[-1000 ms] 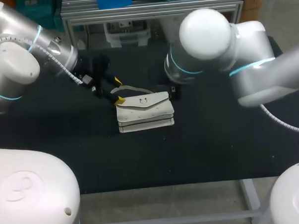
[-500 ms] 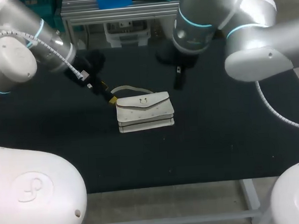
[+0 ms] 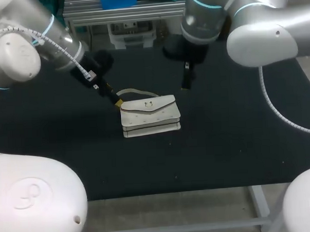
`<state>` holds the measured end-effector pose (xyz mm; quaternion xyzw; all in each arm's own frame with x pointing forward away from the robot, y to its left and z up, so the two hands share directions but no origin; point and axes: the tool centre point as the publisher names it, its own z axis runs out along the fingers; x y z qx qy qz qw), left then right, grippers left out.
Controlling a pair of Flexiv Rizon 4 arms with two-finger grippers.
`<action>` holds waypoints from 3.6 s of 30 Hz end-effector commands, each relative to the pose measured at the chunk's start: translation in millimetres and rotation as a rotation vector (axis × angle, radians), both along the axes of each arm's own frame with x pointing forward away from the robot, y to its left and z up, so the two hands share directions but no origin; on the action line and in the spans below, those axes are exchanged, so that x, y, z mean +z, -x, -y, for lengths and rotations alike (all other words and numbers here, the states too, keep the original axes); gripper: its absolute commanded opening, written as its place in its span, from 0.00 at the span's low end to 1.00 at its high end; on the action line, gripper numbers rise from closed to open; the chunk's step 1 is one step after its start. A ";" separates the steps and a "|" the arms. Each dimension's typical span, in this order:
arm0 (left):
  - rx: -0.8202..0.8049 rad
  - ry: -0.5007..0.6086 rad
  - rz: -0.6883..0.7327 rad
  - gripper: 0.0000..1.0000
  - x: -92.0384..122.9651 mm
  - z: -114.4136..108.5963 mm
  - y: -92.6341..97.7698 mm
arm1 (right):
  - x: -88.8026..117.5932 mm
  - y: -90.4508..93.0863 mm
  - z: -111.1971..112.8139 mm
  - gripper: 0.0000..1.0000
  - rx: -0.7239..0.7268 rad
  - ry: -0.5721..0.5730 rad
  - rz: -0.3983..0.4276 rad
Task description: Pick up the bag, open it, inspect its contents, close it, and place it on the opposite side
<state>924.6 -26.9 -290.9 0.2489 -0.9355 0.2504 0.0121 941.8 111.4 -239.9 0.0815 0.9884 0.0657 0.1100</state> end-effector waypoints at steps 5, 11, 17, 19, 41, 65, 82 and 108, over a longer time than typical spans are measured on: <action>0.000 0.001 0.001 1.00 -0.4 0.1 0.4 | 1.9 -1.5 -0.7 1.00 0.003 0.002 -0.019; 0.262 0.061 -0.175 1.00 4.7 4.3 -7.0 | 2.9 -20.6 -9.9 1.00 -0.306 -0.072 -0.162; 0.651 0.115 -0.438 1.00 9.5 -4.6 -10.9 | -3.4 -24.0 -6.0 1.00 -0.751 -0.113 -0.392; 0.791 0.105 -0.534 1.00 10.3 -5.0 -12.2 | -5.3 -22.7 -2.7 1.00 -0.889 -0.130 -0.449; 1.237 0.478 -0.751 1.00 -0.9 -9.3 -0.9 | -39.3 -18.5 20.2 1.00 -1.556 -0.555 -0.787; 0.982 0.696 -0.733 1.00 -34.2 -1.5 1.1 | -77.3 -20.7 0.3 1.00 -1.368 -0.805 -0.899; 0.805 0.679 -0.875 1.00 -51.7 4.5 -14.7 | -94.5 -28.5 -17.4 1.00 -1.240 -0.821 -1.021; 0.720 0.643 -0.942 1.00 -52.9 8.9 -7.3 | -107.4 -23.1 -39.2 1.00 -1.190 -0.773 -1.021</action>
